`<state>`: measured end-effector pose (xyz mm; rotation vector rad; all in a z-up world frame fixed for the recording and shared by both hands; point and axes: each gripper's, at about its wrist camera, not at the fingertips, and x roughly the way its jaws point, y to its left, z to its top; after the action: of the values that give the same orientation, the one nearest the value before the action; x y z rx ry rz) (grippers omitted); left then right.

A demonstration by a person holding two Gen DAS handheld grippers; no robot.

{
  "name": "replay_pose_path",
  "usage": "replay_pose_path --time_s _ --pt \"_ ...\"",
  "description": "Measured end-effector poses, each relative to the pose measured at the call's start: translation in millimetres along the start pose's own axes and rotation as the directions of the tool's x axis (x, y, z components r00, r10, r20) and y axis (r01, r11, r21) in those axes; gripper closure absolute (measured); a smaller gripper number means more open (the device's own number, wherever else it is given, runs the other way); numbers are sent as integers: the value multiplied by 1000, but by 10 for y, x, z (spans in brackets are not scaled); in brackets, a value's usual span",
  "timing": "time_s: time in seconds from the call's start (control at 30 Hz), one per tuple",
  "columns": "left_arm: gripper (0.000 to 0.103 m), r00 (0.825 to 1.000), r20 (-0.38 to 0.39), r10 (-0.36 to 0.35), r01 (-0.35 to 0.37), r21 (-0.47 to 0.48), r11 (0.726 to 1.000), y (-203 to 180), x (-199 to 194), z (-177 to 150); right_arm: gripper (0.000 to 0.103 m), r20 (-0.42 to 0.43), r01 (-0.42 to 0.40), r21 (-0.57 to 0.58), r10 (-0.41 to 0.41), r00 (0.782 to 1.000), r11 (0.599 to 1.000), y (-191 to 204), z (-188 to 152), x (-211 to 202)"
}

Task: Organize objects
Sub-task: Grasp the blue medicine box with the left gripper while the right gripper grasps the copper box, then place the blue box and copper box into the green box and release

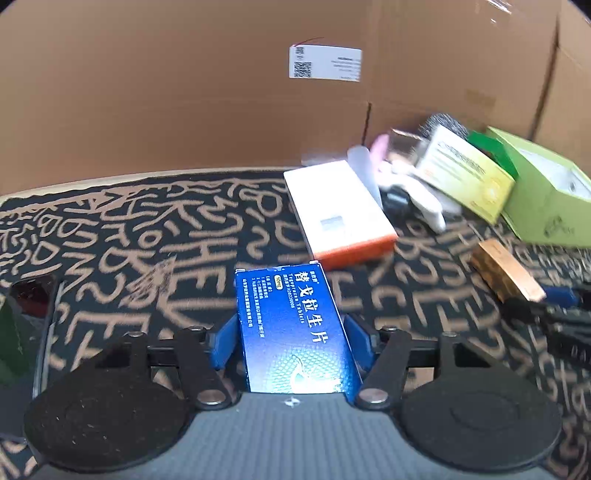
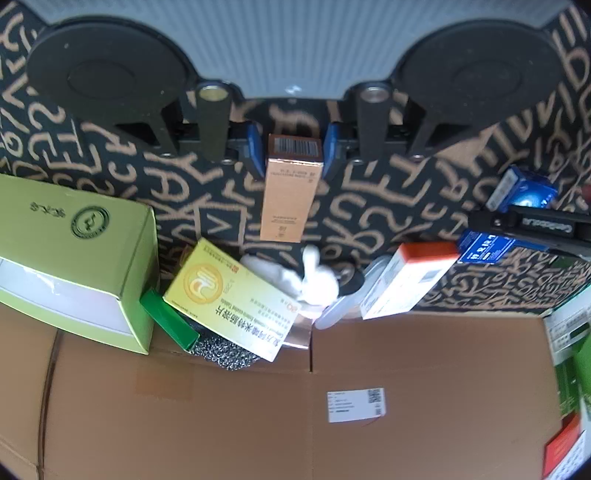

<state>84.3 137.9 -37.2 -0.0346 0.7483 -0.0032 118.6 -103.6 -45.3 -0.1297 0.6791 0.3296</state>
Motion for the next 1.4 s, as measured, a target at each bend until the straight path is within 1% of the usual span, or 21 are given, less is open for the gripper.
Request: replay_pose_path --time_s 0.1,0.13,0.17,0.2,0.27,0.33,0.43,0.53,0.6,0.63,0.73,0.87,1.0,1.07,1.13,1.27,1.4 --pt "37 999 -16 33 -33 34 999 -27 -107 -65 70 -12 -23 -4 23 1000 1000 6 -43 -70" --pt "34 999 -19 49 -48 40 998 -35 -128 -79 68 -7 -28 -6 27 1000 1000 10 -49 -78" --pt "32 998 -13 61 -61 45 997 -45 -154 -93 63 -5 -28 -11 28 1000 1000 15 -44 -70" --pt "32 998 -6 67 -67 51 996 -52 -173 -106 63 -5 -21 -14 21 1000 1000 15 -26 -46" --pt "32 998 -11 66 -65 60 996 -66 -145 -113 62 0 -10 -20 10 1000 1000 23 -7 -21" --pt "32 998 -34 47 -45 61 997 -82 -84 -123 63 3 -11 -18 11 1000 1000 28 10 8" --pt "32 998 -19 55 -54 60 997 -114 -63 -141 63 2 -6 -13 6 1000 1000 23 30 74" --pt "32 998 -13 61 -61 37 997 -121 -43 -141 63 -9 -19 15 19 1000 1000 -28 27 135" --pt "43 999 -2 48 -48 32 998 -127 -50 -143 68 -9 -25 26 25 1000 999 -52 13 148" --pt "42 999 -3 39 -39 32 999 -141 -56 -139 73 -5 -24 24 24 1000 999 -54 8 140" --pt "43 1000 -3 28 -28 50 998 -231 -74 -129 74 5 -36 44 36 999 998 -96 -19 103" --pt "43 1000 5 -26 26 59 998 -398 -102 -69 74 27 -58 77 56 998 995 -191 -66 -4" --pt "43 996 38 -76 73 85 994 -655 -147 89 74 77 -64 111 56 995 992 -354 -75 -206" --pt "43 991 62 -121 115 100 988 -808 -174 208 74 112 -53 124 39 993 991 -459 -56 -328" --pt "43 981 92 -168 157 119 980 -973 -195 339 74 151 -39 139 17 988 990 -594 -21 -456" --pt "43 949 140 -282 262 147 954 -1342 -229 669 74 223 -3 173 -36 974 985 -932 60 -710" --pt "43 919 182 -351 314 201 928 -1773 -230 992 74 276 67 199 -122 953 978 -1285 150 -908"
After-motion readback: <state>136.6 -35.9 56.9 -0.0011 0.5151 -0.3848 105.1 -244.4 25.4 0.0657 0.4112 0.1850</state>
